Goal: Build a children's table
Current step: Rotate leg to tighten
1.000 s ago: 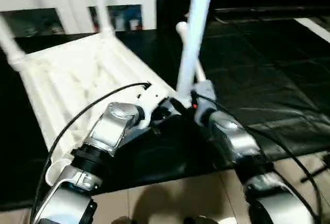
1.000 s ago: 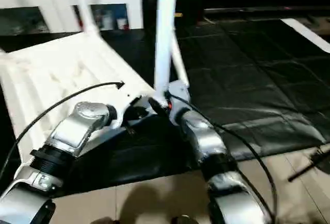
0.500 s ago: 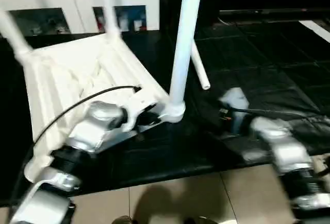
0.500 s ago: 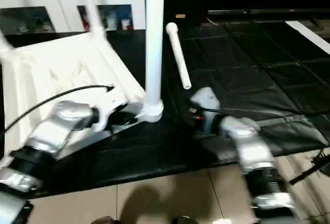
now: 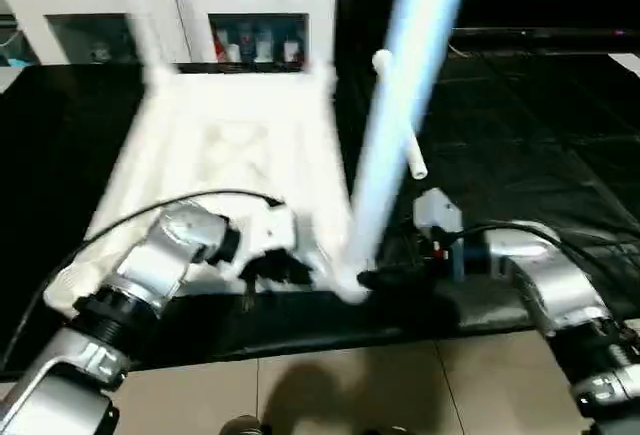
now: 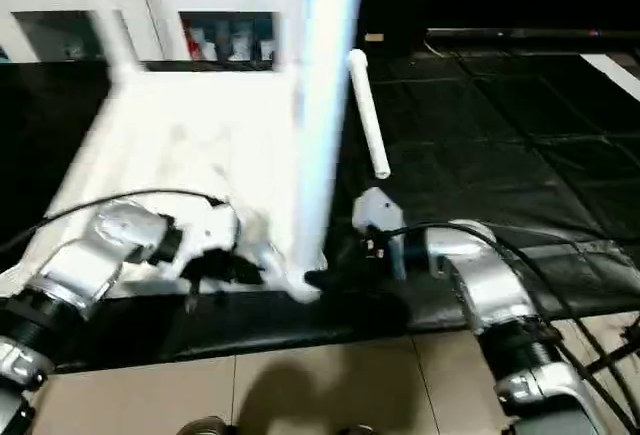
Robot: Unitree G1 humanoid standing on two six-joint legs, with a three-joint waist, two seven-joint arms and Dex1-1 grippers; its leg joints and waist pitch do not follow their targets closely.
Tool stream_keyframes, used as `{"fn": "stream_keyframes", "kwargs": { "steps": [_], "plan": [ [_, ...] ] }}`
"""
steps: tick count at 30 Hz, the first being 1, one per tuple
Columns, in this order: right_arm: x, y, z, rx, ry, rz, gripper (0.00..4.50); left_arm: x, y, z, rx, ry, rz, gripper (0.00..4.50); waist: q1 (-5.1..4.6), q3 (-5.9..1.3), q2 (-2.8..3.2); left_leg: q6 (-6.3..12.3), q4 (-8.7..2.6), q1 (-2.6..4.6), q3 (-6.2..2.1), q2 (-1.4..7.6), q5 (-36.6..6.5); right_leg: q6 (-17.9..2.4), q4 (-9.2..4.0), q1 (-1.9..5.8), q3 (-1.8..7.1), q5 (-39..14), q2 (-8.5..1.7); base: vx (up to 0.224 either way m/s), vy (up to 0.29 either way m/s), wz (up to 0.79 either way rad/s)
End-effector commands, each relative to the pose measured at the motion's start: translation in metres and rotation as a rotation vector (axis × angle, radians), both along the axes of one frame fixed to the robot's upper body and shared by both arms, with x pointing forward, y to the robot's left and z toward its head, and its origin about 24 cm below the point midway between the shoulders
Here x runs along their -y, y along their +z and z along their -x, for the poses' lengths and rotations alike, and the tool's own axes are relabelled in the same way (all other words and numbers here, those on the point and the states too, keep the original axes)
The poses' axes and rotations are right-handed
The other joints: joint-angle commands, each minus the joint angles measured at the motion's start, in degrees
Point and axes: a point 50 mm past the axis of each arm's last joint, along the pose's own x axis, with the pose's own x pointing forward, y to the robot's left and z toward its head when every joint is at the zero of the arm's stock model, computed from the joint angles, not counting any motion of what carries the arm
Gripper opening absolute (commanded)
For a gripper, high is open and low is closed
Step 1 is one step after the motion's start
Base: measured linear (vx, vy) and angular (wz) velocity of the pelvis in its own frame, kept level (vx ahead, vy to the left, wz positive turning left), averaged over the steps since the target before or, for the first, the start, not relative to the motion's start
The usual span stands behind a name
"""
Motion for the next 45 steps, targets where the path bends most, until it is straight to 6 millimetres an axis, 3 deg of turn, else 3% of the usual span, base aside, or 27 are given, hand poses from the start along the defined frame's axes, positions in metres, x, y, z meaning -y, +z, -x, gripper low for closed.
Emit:
{"fn": "stream_keyframes", "kwargs": {
  "steps": [1, 4, 25, 29, 40, 43, 45],
  "plan": [
    [-0.002, 0.0, 0.002, -0.022, 0.05, 0.014, 4.38, 0.01, 0.005, 0.003, 0.026, -0.086, 0.007, 0.0, -0.4, -4.22, -0.06, 4.0, -4.0, 1.03, -0.14, 2.06, -10.86, -10.49, -4.2, 3.45, 2.62, -15.68, -4.04, 0.0, 0.0, 0.0],
    [-0.004, -0.002, 0.005, -0.047, 0.086, 0.021, 4.22, 0.01, 0.004, 0.003, 0.026, -0.095, 0.004, 0.0, -0.53, -4.06, -0.27, 3.4, -4.21, 1.04, -0.3, 1.99, -12.15, -9.3, -4.51, 3.69, 2.6, -19.14, -4.15, 0.0, 0.0, 0.0],
    [-0.008, -0.011, 0.009, -0.102, 0.109, 0.011, 2.39, 0.008, 0.002, 0.005, 0.02, -0.104, -0.009, 0.0, -0.8, -4.23, -0.21, 3.28, -4.19, 1.1, -0.29, 1.98, -11.06, -10.31, -4.2, 3.81, 2.66, -16.56, -4.08, 0.0, 0.0, 0.0],
    [-0.009, -0.013, 0.011, -0.106, 0.114, 0.009, 2.16, 0.007, 0.001, 0.005, 0.021, -0.102, -0.011, 0.0, -0.79, -4.14, -0.19, 3.08, -4.27, 1.16, -0.32, 1.96, -11.71, -9.96, -4.35, 3.82, 2.65, -18.0, -4.15, 0.0, 0.0, 0.0],
    [-0.012, -0.016, 0.014, -0.123, 0.097, -0.016, 2.08, 0.008, 0.001, 0.001, 0.025, -0.044, 0.002, 0.0, -0.83, -3.98, -0.07, 2.59, -4.43, 1.39, -0.39, 2.0, -13.13, -9.58, -4.63, 3.68, 2.66, -19.74, -4.13, 0.0, 0.0, 0.0],
    [-0.013, -0.017, 0.013, -0.127, 0.074, -0.021, 2.08, 0.01, 0.002, -0.003, 0.027, 0.002, 0.019, 0.0, -0.88, -3.79, -0.08, 2.33, -4.49, 1.53, -0.39, 1.93, -14.35, -9.22, -4.92, 3.61, 2.61, -21.93, -4.15, 0.0, 0.0, 0.0],
    [-0.015, -0.022, 0.008, -0.122, -0.028, -0.005, 2.08, 0.014, 0.006, -0.011, 0.036, 0.096, 0.065, 0.0, -1.14, -3.58, -0.11, 1.72, -4.59, 1.71, -0.45, 1.8, -15.9, -8.11, -5.34, 3.47, 2.48, -25.67, -4.11, 0.0, 0.0, 0.0]
  ]
}}
